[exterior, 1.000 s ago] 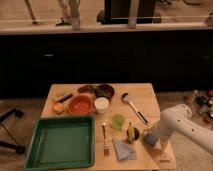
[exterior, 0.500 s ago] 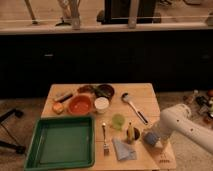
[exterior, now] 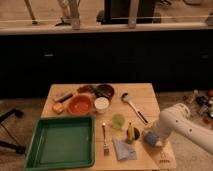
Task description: Place sponge in tray
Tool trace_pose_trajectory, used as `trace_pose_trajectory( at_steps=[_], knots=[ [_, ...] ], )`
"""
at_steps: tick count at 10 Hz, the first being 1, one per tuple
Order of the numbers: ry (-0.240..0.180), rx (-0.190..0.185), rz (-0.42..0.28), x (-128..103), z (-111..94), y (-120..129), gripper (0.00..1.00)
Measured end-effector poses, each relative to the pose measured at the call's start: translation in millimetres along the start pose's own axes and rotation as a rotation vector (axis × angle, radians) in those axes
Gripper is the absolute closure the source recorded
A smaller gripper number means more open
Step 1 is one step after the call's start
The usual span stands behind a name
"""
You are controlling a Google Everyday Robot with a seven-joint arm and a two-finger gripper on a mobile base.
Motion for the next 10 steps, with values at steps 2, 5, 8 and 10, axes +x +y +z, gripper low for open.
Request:
trace_pose_trajectory(
  at_steps=[2,5,8,10],
  knots=[
    [0.013,0.004,-0.026,1,-2,-5,0.57],
    [0.020,0.006,-0.040,3,-3,-6,0.87],
    [0.038,0.010,-0.039,12,-7,-10,1.00],
    [0.053,0.020,-0.036,18,-15,-14,1.00]
  ],
)
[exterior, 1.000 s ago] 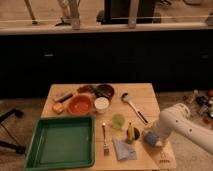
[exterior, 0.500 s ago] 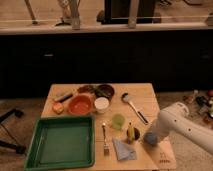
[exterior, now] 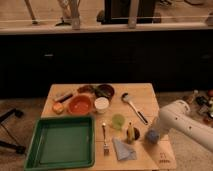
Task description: Place sponge in tray
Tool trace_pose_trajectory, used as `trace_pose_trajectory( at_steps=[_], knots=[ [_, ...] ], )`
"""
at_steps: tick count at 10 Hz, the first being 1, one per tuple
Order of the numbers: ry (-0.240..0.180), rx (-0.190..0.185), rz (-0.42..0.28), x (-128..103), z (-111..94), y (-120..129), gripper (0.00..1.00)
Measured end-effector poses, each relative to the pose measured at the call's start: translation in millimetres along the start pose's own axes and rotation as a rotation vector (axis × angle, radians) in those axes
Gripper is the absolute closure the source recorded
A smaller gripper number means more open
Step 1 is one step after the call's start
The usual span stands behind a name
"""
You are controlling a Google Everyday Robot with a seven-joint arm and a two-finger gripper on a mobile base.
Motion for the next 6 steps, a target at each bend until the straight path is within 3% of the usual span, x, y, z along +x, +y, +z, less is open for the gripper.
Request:
trace_pose_trajectory(
  at_steps=[6],
  knots=[
    [0.038,0.027,0.019,11,-34,-21,1.00]
  ],
)
